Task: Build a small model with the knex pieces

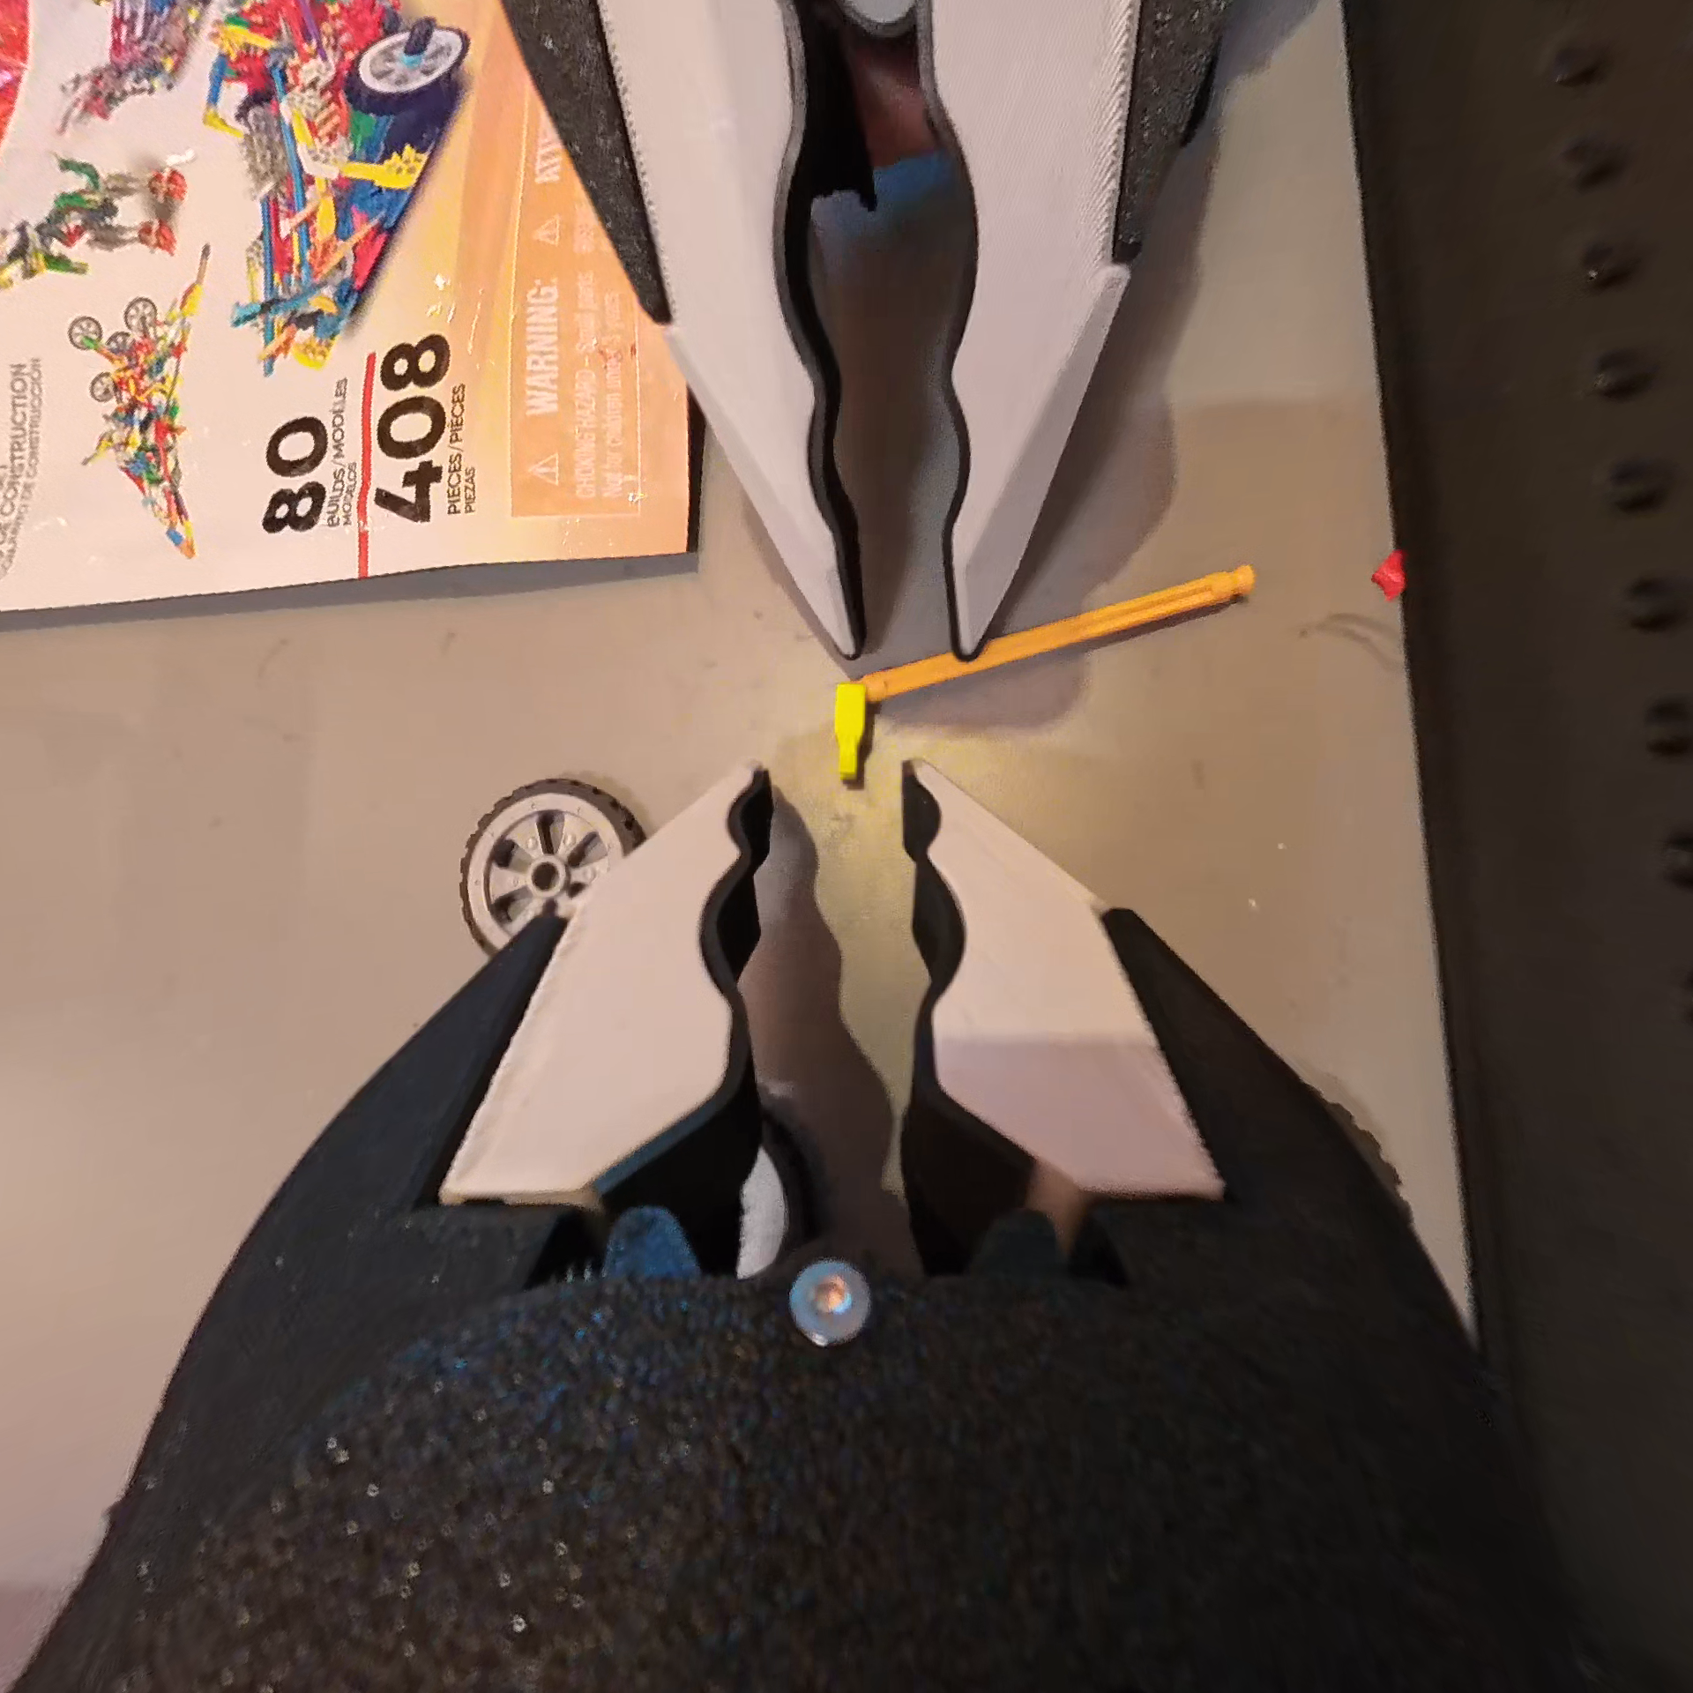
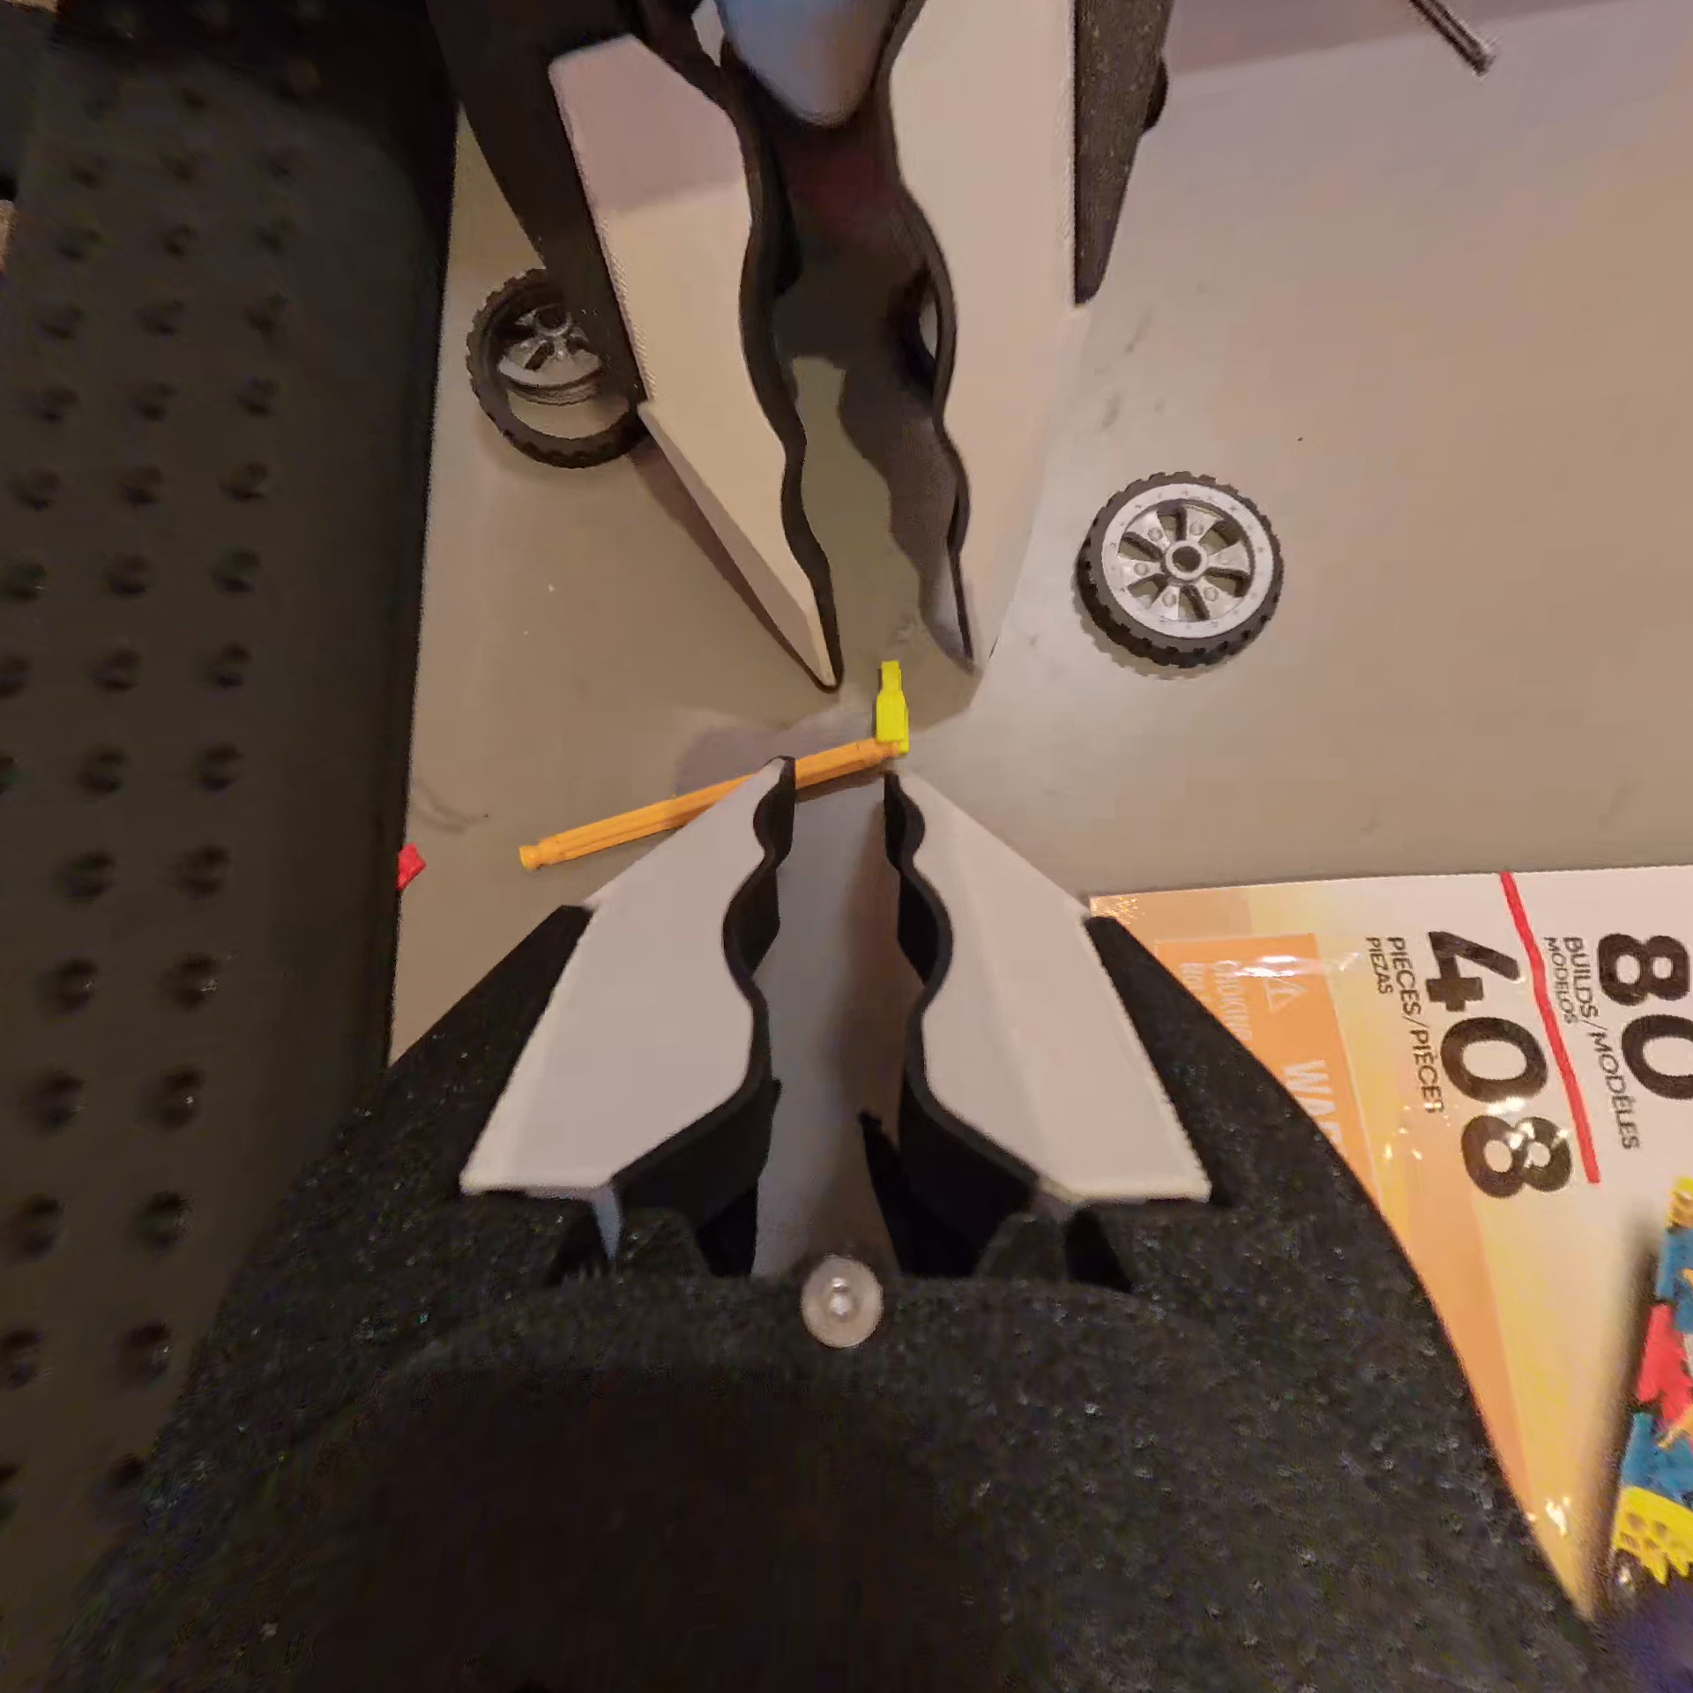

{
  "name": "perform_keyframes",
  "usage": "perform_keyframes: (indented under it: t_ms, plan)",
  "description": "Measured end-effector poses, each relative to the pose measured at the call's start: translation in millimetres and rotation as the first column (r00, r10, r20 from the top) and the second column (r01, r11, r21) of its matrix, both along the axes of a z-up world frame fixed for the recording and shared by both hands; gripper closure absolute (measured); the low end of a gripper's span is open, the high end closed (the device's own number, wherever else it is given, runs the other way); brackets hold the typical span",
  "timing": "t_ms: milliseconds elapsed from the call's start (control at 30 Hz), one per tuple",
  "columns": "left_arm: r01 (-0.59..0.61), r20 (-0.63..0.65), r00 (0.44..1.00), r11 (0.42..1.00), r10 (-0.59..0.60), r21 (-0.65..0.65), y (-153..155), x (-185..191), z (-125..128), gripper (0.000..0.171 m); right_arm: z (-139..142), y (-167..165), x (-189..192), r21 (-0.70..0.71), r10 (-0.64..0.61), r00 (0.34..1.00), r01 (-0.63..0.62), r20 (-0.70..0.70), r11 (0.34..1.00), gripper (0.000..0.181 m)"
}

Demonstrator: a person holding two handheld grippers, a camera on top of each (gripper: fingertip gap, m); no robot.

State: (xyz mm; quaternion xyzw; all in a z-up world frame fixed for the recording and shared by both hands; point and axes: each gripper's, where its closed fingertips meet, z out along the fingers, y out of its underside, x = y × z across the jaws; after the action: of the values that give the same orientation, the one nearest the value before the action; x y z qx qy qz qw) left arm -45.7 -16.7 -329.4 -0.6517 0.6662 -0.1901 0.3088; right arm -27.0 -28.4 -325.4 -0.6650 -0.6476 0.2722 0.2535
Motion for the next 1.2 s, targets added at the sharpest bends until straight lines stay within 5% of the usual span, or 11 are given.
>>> perform_keyframes:
  t_ms: [200, 800, 933, 1200]
  plan:
    - [0.037, -0.009, 0.999, 0.999, -0.037, -0.014, -8, 7, -4, 0.170, -1, -4, -1, 0.010, -0.023, 0.999, 0.023, 0.033, 1.000, 0.162]
    - [-0.235, 0.092, 0.970, 0.969, 0.227, 0.082, 32, 14, 19, 0.170, -2, 27, 4, 0.009, -0.215, 0.977, 0.215, 0.014, 0.977, 0.149]
    - [-0.278, 0.106, 0.958, 0.953, 0.266, 0.118, 39, 16, 22, 0.171, 0, 44, 6, 0.061, -0.280, 0.960, 0.281, -0.014, 0.958, 0.165]
    - [-0.278, 0.065, 0.960, 0.950, 0.272, 0.139, 40, 18, 9, 0.170, -6, 51, 6, 0.175, -0.261, 0.965, 0.256, 0.010, 0.951, 0.171]
